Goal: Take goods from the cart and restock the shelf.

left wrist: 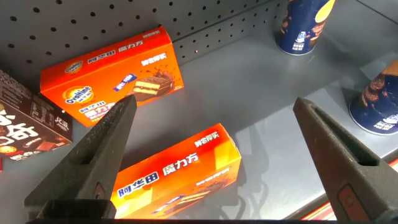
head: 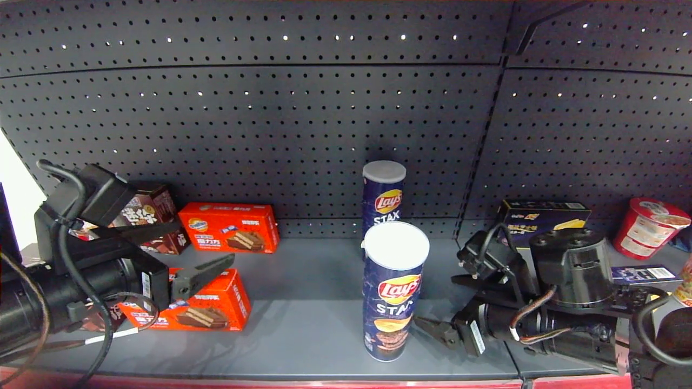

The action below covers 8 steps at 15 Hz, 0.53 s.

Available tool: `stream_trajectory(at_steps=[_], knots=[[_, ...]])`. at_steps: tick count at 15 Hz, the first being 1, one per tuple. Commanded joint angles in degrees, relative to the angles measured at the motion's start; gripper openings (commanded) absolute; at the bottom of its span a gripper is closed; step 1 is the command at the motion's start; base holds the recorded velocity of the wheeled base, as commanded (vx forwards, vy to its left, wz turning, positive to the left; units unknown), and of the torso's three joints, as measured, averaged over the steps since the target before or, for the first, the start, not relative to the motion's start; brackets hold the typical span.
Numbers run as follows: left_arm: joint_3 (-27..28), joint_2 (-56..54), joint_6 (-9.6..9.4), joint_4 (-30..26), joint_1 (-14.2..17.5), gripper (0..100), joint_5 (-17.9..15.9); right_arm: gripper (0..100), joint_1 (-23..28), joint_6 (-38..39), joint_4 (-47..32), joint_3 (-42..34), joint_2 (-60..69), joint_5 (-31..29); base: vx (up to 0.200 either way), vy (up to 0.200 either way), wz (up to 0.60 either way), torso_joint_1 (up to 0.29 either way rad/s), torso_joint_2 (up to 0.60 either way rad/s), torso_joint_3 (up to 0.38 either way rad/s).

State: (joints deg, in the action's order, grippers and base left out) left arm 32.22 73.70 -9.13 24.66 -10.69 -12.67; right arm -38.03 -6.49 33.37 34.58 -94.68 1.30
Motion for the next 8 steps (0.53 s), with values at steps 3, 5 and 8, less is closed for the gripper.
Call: stream_trajectory(at_steps=[3, 5, 8], knots=[[-0.1, 0.0, -0.01, 0.0, 0.1, 100, 0.0, 100, 0.0, 0.0, 0.0, 0.0, -0.6, 0.0, 0.000, 0.000, 0.00, 0.000, 0.00, 0.000], [-0.4, -0.1, -0.01, 0.0, 0.1, 100, 0.0, 100, 0.0, 0.1, 0.6, -0.2, -0.4, 0.0, 0.000, 0.000, 0.00, 0.000, 0.00, 0.000], [-0.6, -0.3, -0.10, 0.0, 0.1, 100, 0.0, 100, 0.2, 0.3, 0.7, -1.6, 2.2, -0.5, 0.000, 0.000, 0.00, 0.000, 0.00, 0.000]])
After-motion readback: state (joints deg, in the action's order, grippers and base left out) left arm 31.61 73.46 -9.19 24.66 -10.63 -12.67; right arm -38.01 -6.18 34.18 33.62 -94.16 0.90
